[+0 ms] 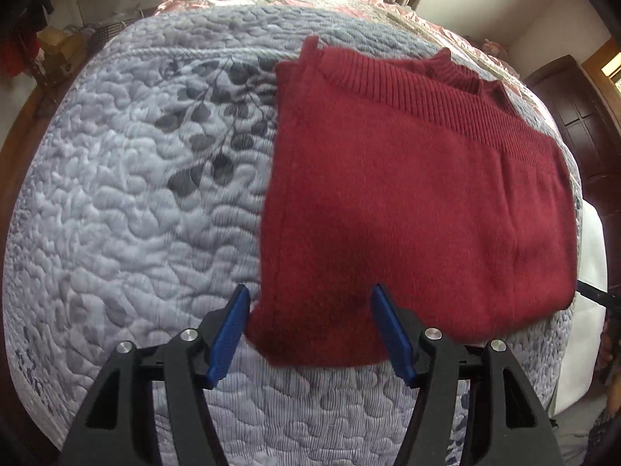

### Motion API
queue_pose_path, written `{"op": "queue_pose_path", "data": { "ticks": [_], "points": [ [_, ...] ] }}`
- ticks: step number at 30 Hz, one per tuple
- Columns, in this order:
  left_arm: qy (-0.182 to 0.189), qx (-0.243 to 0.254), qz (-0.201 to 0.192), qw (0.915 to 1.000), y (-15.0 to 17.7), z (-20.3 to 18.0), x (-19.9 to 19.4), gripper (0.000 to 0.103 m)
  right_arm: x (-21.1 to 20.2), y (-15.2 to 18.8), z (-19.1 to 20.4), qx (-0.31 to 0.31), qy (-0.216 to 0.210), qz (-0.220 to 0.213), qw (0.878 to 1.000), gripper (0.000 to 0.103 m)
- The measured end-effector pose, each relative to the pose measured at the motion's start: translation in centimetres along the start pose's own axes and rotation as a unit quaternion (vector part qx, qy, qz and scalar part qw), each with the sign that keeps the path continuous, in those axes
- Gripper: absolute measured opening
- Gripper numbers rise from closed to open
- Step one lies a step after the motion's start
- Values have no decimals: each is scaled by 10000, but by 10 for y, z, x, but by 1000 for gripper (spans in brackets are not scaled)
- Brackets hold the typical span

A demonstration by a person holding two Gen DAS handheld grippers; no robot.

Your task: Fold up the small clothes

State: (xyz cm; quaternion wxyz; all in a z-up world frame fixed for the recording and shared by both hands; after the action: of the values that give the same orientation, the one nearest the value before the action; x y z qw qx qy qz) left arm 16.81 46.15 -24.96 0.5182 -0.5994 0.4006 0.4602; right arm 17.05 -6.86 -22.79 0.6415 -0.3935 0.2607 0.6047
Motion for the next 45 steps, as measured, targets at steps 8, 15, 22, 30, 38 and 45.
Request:
{"op": "queue_pose_path", "data": {
  "ticks": [8,15,22,30,38,45],
  "points": [
    [-244,-54,-92,9996,3,-7,10,16,20,9,-4,140,-87,160,9997,15],
    [-648,388,-120,9971,6,-11,6,14,12,15,-16,63,453,217,9987,5],
    [-959,560,-44,9938,12,-12,27,20,28,21,-23,267,355,367,9983,6],
    [-954,156,-666,9931,-20,-14,-33,47,-20,-31,3,-152,279,-257,9992,33],
    [-790,473,-786,9926,-66,-94,-9,52,7,-109,4,-346,525,-399,9972,35],
    [-775,445,-704,9935,-74,-128,23,52,26,-120,1,-333,419,-276,9982,7]
  ]
}}
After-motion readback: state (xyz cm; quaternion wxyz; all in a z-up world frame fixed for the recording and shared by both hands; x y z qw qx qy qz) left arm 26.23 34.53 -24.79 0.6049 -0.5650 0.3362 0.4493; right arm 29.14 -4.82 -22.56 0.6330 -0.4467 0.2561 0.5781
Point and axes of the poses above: each gripper's, at about its wrist camera, not at the fingertips, and x roughly the way its jaws point, z to its left, y to its underside, the point moved 10 cm from there along x, roughly the way its jaws point, and after that the axes turned 8 degrees about -y, right-handed, at the moved point
